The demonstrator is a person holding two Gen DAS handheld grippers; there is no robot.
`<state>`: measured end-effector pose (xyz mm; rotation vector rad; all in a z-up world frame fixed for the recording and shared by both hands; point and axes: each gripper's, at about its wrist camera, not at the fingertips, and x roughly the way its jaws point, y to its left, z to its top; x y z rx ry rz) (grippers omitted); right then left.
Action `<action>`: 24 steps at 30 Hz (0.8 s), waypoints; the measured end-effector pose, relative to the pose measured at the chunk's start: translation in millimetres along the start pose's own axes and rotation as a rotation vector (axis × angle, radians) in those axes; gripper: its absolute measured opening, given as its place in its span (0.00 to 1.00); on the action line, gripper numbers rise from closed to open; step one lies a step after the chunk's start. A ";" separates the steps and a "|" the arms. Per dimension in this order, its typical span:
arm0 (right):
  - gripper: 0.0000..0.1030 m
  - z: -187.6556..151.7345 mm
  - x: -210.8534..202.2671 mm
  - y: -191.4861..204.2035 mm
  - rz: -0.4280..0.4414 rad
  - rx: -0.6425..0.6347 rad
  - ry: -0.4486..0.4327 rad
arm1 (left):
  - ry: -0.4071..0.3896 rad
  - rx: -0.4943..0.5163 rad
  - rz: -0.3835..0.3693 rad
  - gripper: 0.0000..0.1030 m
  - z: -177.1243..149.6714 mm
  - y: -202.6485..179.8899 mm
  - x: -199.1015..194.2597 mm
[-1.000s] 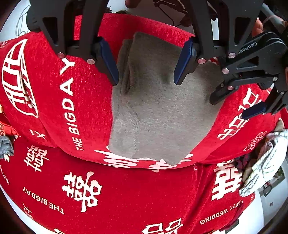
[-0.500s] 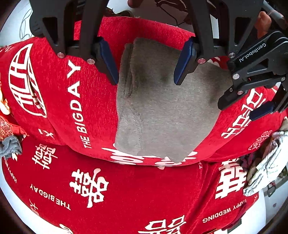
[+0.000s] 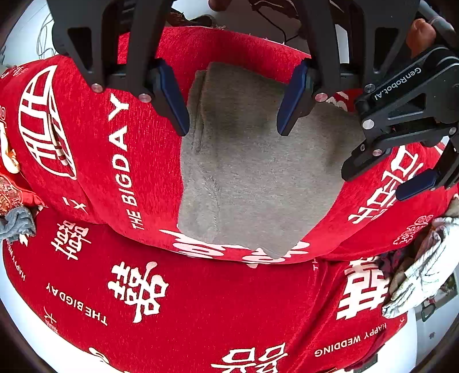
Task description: Fold small clothes
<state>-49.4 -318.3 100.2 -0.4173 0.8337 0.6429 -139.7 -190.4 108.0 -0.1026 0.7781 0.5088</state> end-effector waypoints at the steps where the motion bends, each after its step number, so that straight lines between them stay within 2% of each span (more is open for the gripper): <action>1: 0.65 -0.1 -0.2 0.0 0.000 0.001 0.000 | 0.002 0.000 -0.001 0.82 -0.3 0.0 0.2; 24: 0.65 -0.9 -0.9 -1.5 0.005 0.004 -0.002 | 0.011 0.004 -0.009 0.82 -0.6 -2.9 0.3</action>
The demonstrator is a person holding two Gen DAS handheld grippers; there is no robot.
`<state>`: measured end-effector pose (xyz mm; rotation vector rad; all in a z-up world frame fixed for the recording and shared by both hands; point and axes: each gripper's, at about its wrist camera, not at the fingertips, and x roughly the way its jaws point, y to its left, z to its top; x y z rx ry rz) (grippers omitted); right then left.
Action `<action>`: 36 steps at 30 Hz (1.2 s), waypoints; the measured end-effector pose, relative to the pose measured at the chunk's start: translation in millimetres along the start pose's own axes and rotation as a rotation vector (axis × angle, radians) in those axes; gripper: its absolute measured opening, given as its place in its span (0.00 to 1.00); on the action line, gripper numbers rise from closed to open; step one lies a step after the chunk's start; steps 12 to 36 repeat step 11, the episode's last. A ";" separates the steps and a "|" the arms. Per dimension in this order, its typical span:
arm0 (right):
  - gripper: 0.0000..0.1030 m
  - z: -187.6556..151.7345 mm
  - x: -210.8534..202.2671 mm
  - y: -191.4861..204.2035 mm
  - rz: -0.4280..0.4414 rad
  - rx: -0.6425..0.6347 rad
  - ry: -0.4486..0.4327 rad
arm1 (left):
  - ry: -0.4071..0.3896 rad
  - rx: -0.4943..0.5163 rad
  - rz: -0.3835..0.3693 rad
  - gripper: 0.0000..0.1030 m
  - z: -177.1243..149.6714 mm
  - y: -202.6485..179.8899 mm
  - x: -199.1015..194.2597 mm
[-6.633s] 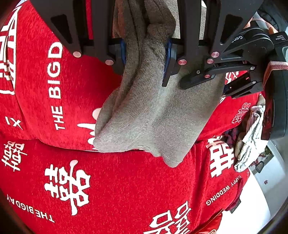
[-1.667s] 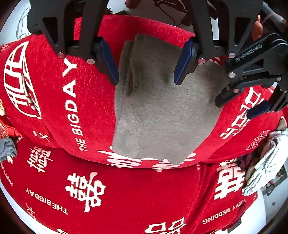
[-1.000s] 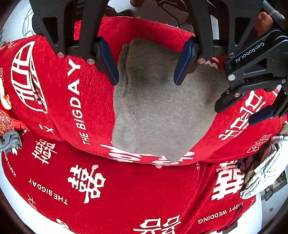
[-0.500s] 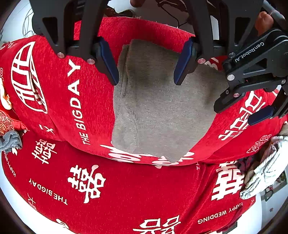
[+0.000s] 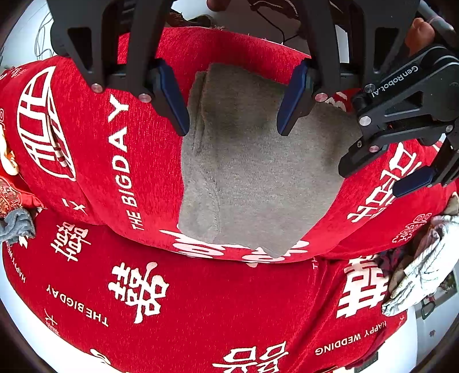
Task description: Fold small clothes
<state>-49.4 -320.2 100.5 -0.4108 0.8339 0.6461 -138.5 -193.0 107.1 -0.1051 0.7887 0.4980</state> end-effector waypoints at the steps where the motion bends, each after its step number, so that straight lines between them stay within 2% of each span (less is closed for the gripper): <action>1: 0.65 0.1 -0.1 0.4 0.000 0.000 0.001 | 0.000 0.001 0.000 0.82 -0.1 -0.2 -0.1; 36: 0.65 -0.6 -1.8 3.2 0.002 0.002 0.001 | 0.002 0.003 -0.002 0.82 -0.8 0.5 0.6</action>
